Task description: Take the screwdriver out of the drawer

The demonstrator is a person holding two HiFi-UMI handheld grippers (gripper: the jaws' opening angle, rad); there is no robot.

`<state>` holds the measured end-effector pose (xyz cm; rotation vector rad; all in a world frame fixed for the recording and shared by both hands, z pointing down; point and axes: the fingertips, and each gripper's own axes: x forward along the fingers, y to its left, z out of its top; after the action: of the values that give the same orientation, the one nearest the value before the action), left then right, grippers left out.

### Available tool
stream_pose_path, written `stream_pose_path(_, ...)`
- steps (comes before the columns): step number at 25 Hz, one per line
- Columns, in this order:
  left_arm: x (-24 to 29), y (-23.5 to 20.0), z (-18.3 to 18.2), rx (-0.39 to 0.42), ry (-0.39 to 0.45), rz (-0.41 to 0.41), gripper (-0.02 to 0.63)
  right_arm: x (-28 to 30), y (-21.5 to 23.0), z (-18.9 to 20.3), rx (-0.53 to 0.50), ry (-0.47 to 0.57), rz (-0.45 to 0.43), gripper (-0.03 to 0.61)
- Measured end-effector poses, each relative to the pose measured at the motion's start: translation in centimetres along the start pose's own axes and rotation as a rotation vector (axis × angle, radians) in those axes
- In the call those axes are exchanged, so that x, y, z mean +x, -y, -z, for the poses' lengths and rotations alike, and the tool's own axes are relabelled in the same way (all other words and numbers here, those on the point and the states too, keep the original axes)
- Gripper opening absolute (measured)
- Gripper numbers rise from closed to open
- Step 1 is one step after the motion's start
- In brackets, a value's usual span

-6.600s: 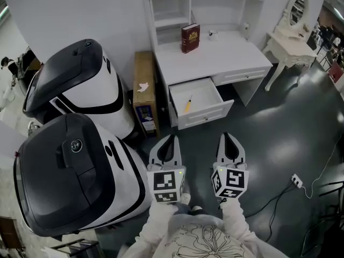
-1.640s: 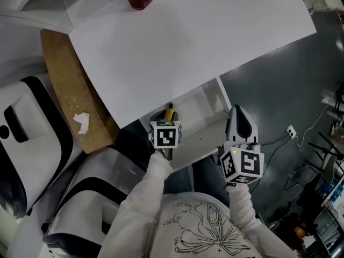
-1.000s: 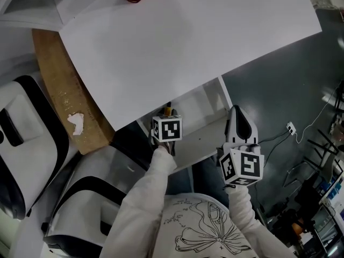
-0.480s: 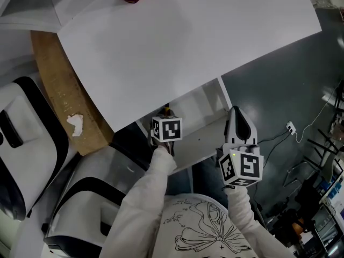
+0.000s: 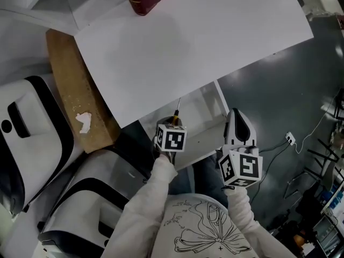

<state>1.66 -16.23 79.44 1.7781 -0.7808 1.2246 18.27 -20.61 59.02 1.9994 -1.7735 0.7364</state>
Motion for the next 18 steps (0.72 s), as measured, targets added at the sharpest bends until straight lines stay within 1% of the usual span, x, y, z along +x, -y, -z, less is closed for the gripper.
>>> stream_pose_path(4, -3.0, 1.4, -0.6, 0.018, 0.068, 0.009, 0.069, -1.4, -0.6, -2.1, -0.019, 0.047, -0.031, 0.003)
stream_pose_path(9, -7.7, 2.7, -0.9, 0.006, 0.166, -0.002, 0.069, -4.0, -1.4, -5.2, -0.028, 0.117, -0.065, 0.003)
stream_pose_path(14, -12.9, 3.4, -1.9, 0.004, 0.269, -0.036, 0.069, -6.9, -2.5, -8.5, -0.042, 0.199, -0.107, 0.003)
stream_pose_path(18, -17.5, 4.0, -2.3, -0.014, 0.36, -0.067, 0.069, -9.4, -3.5, -10.8, -0.058, 0.257, -0.139, 0.003)
